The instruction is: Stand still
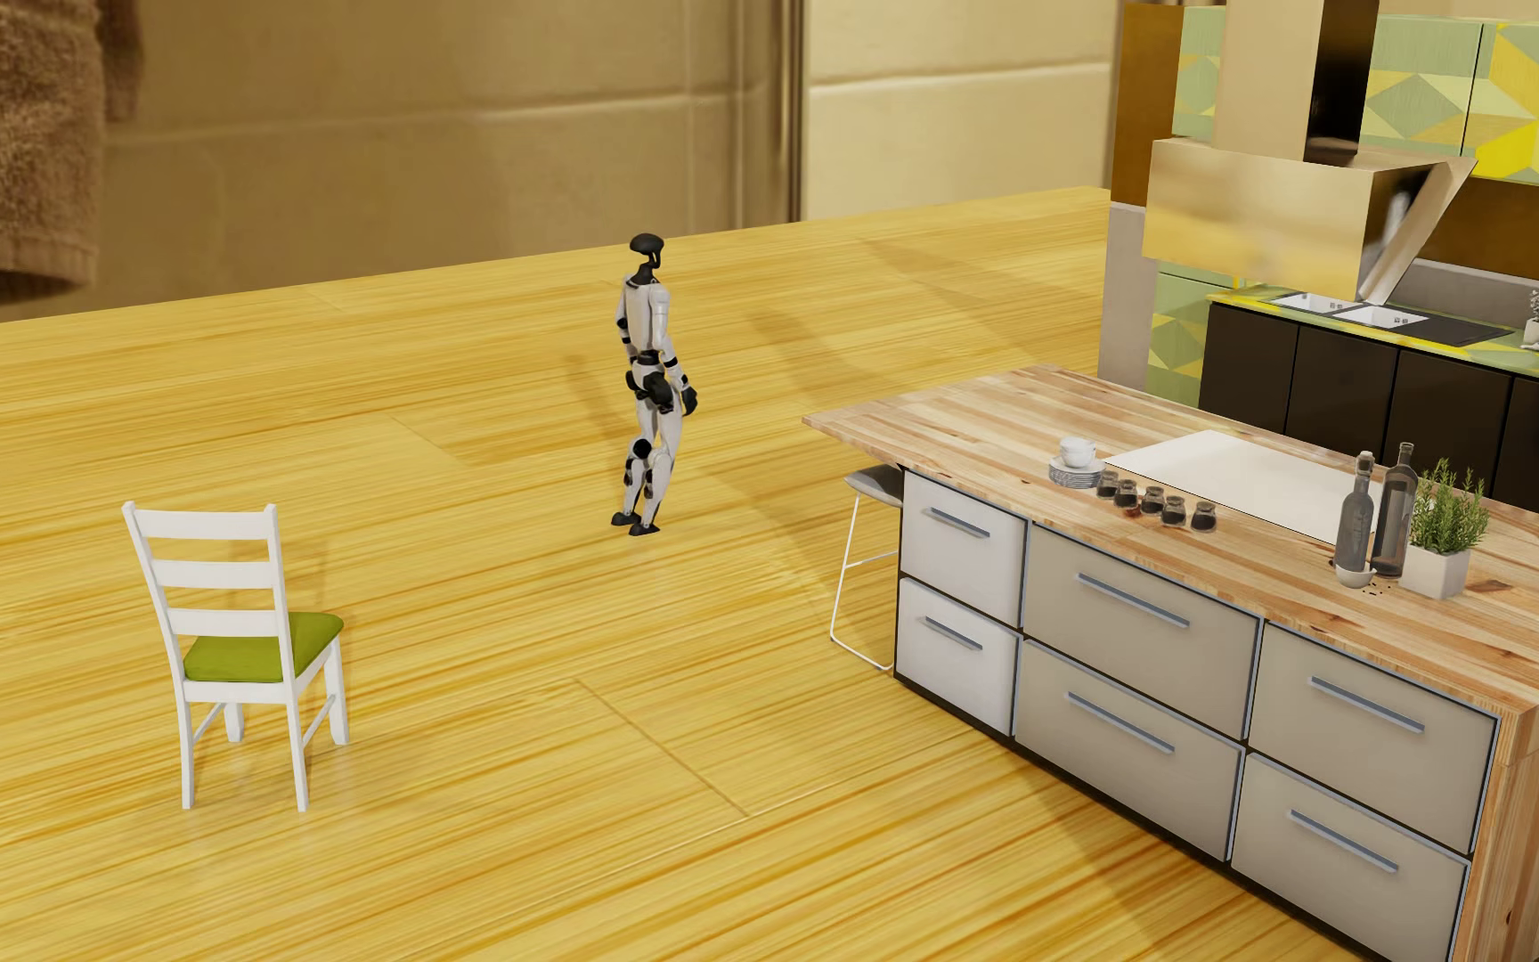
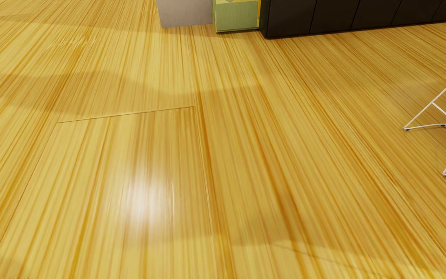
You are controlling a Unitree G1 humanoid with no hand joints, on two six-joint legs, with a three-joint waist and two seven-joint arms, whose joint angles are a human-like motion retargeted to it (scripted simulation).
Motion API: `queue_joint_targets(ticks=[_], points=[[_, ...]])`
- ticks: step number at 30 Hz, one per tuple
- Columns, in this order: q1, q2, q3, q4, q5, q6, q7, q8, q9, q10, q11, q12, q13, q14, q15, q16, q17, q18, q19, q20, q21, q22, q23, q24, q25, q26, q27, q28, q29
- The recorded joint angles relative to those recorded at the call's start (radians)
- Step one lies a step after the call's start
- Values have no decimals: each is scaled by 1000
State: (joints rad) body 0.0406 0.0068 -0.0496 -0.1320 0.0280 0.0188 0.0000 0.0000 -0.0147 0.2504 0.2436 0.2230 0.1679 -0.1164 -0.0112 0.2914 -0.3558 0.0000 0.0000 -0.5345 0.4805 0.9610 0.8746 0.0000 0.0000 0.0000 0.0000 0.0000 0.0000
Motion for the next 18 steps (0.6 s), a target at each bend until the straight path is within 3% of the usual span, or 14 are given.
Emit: queue_joint_targets(ticks=[18], points=[[-4, -2, 5, -5, -4, 0, 0, 0, -4, 2, -1, 4, 3, 1, 1, -7, 6, 0, 0, 1, 6, 4, 5, 0, 0, 0, 0, 0, 0]])
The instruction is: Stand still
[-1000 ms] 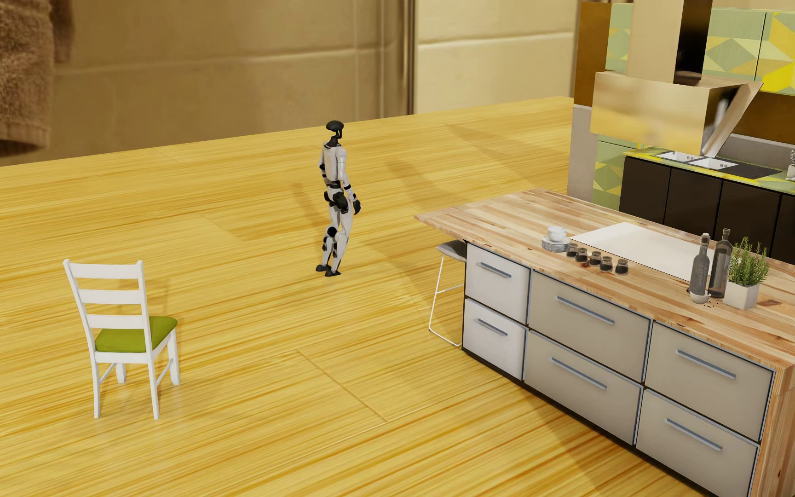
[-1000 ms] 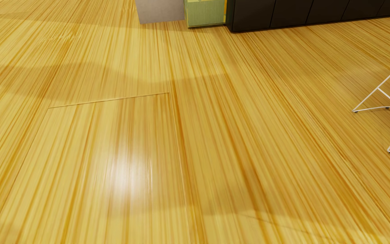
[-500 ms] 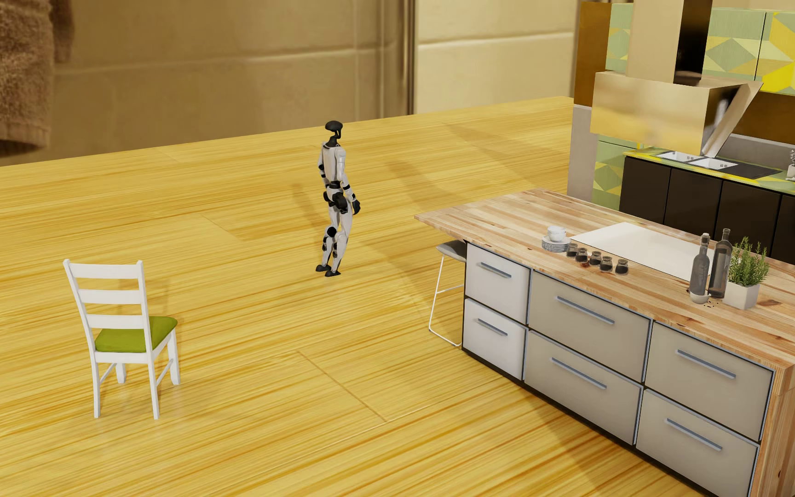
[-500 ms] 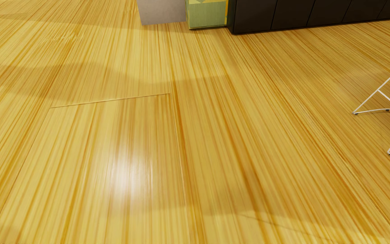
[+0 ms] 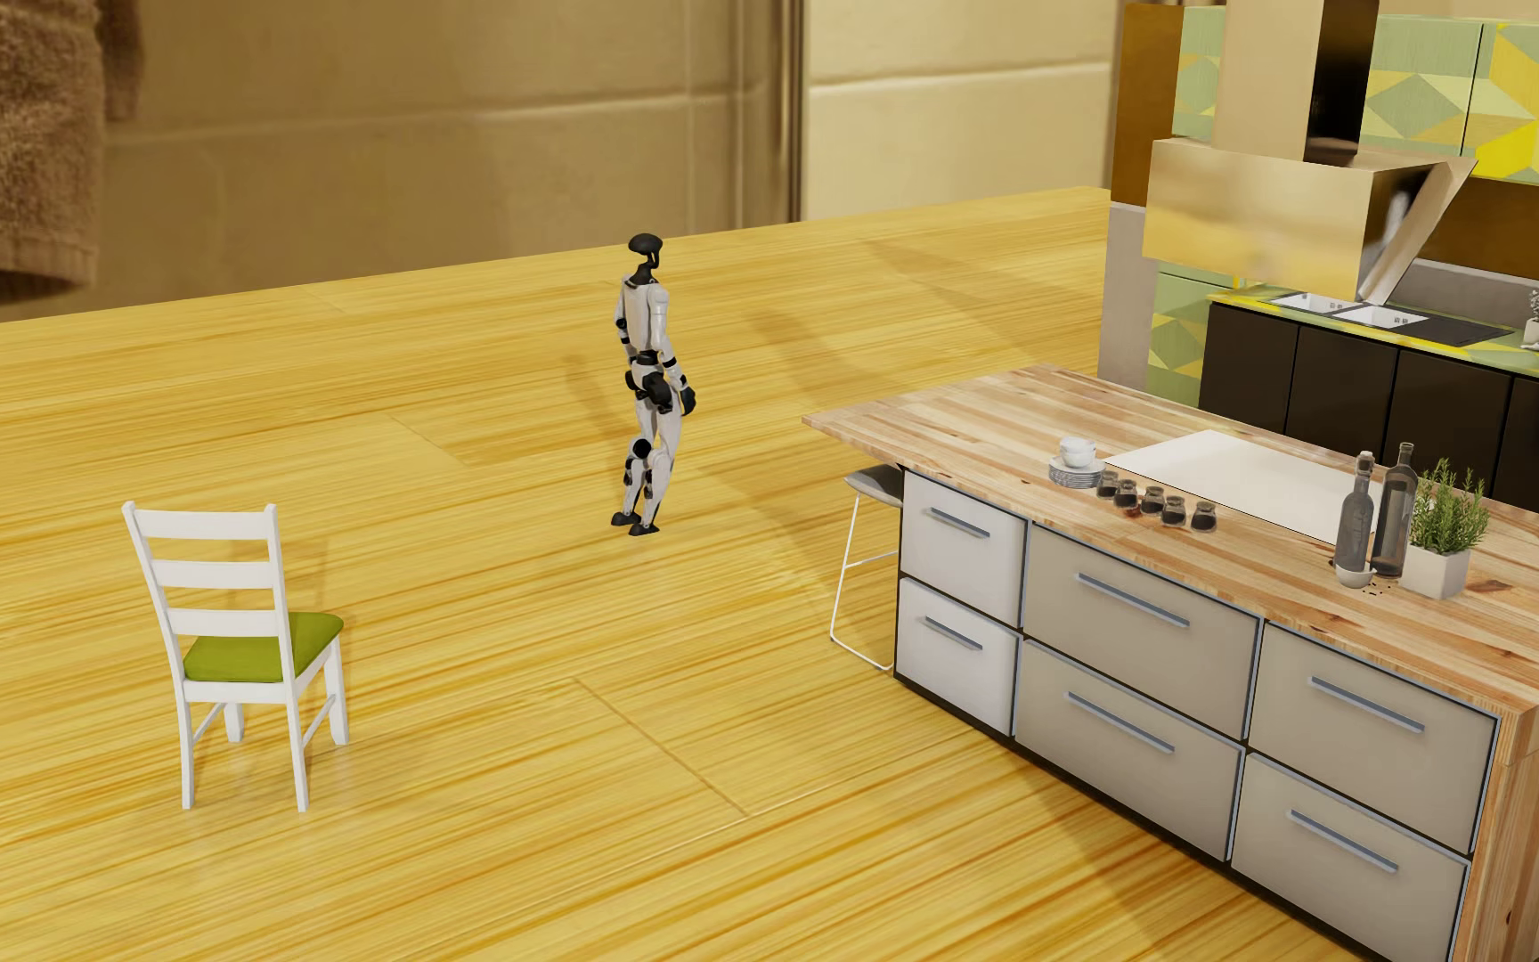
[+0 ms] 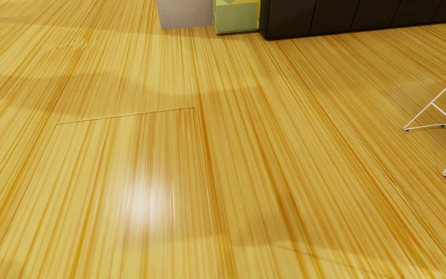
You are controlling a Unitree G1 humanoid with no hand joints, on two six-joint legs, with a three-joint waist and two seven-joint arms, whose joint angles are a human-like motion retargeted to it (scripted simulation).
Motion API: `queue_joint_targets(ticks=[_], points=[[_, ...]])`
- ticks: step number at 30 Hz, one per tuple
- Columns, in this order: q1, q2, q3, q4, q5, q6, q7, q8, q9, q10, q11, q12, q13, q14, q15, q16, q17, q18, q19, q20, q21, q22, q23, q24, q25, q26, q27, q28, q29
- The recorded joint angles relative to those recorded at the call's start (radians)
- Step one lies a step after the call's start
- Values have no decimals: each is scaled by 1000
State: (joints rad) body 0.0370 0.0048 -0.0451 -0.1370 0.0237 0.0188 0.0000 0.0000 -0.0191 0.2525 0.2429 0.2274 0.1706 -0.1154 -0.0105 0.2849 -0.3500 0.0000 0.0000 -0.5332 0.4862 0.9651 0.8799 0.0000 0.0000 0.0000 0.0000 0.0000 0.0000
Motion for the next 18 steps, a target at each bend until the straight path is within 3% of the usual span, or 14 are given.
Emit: queue_joint_targets(ticks=[18], points=[[16, 18, 1, 3, 9, 7, 0, 0, 11, -14, -10, -12, -13, 5, -18, -2, -4, 0, 0, -20, 34, 11, 1, 0, 0, 0, 0, 0, 0]])
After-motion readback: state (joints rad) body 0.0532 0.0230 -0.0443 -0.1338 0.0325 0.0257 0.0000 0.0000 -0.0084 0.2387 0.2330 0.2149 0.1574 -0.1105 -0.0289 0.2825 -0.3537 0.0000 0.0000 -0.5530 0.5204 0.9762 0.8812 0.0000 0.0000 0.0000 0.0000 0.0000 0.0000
